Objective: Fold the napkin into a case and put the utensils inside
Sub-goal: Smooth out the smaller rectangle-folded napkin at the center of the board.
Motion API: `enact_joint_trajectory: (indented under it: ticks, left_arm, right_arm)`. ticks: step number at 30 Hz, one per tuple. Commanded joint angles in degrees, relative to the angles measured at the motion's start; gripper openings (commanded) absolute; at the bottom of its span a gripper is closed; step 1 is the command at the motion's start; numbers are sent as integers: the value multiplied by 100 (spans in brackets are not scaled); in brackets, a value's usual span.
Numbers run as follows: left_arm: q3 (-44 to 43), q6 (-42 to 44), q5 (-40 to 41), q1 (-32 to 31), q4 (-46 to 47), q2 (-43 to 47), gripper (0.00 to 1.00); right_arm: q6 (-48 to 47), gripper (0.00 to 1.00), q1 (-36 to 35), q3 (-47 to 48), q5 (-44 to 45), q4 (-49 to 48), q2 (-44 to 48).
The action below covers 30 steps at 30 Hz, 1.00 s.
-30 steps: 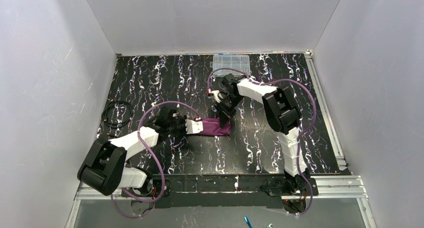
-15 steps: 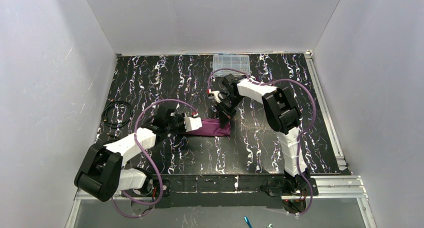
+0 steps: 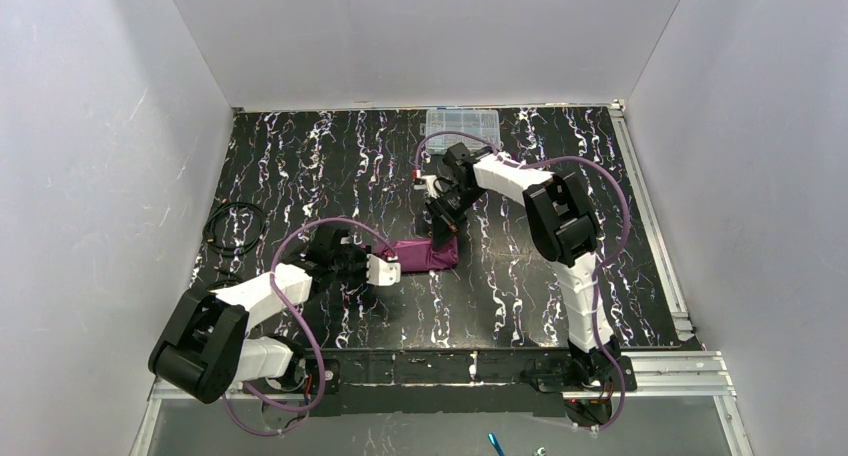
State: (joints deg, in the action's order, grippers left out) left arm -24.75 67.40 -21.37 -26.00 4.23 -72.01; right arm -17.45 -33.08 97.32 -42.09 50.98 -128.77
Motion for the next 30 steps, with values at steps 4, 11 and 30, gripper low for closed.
enact_joint_trajectory:
  ticks: [4,11,30]
  left_arm:
    - [171,524,-144,-28,-192,5,0]
    - [286,683,-105,-37,-144,20,0]
    - [424,1026,-142,-37,-167,72,0]
  right_arm:
    - [133,1,116,194,-971,-233,355]
    - [-443,2,121,177,-517,589,-142]
    - [263,99,233,27,906,-305,396]
